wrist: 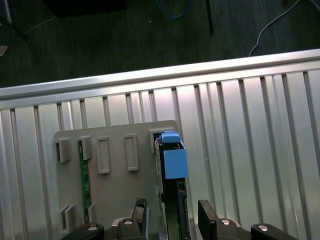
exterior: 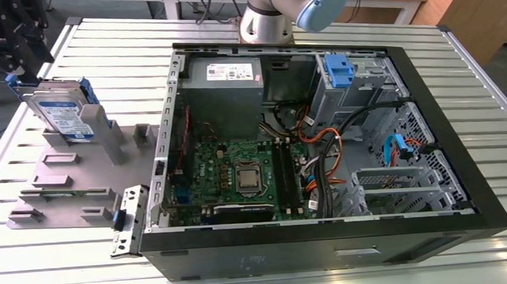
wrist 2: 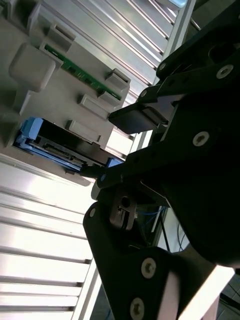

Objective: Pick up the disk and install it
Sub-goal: 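Pick up the disk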

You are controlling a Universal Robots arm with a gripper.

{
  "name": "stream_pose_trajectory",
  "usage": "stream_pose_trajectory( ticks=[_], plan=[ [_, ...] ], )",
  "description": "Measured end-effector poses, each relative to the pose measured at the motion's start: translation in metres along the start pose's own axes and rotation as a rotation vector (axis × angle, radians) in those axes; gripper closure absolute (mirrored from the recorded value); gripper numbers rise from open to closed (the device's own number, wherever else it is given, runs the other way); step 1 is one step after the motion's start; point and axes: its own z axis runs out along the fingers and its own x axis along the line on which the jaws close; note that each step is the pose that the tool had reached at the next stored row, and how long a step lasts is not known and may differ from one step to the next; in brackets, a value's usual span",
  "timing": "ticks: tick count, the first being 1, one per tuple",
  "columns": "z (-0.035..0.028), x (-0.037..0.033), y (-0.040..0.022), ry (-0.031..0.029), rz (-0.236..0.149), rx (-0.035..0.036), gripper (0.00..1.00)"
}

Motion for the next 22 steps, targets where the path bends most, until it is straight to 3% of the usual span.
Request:
stream_pose_trajectory(
  ticks=[14,22],
  plan=[
    [0.0165,0.0006,-0.0004,0.0000,0.000,0.0000,0.47],
    [0.0195,0.0005,-0.0004,0.0000,0.000,0.0001,0.47]
  ],
)
